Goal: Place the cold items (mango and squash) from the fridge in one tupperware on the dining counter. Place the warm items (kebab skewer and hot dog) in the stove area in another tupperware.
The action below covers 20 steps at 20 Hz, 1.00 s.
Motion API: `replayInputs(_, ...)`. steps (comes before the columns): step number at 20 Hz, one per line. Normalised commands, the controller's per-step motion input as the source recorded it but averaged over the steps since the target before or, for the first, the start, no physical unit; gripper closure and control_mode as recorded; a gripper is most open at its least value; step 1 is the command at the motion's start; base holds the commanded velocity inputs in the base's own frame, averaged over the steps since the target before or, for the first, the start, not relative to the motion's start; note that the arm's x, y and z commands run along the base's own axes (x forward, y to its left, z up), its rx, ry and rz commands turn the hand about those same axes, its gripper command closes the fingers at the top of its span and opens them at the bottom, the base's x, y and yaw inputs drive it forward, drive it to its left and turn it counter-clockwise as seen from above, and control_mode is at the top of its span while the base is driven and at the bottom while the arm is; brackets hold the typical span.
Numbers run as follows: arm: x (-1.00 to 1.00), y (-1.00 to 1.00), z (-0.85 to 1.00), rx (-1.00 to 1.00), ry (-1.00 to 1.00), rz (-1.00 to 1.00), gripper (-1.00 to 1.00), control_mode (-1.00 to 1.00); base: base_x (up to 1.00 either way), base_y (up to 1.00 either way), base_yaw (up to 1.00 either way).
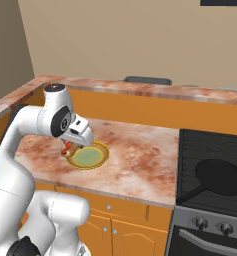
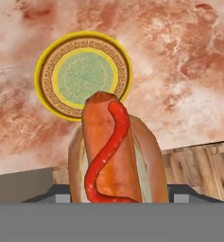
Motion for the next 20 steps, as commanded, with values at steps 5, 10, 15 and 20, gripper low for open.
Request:
replayInputs(5,-0.2,-0.07,0.19,-0.04,0.42,-0.03,1.0,-1.0,0.0,0.0,0.0)
replayInputs(10,-0.12,-0.05,-0.27,-0.04,0.03,0.0,1.0,-1.0,0.0,0.0,0.0)
replayInputs(15,-0.17,0.0,0.0,0.0,-0.01,-0.02,1.0,-1.0,0.0,0.0,0.0)
replayInputs(20,-0.07,-0.01,0.0,0.0,0.0,-0.02,1.0,1.0,-0.74,-0.14,-0.15)
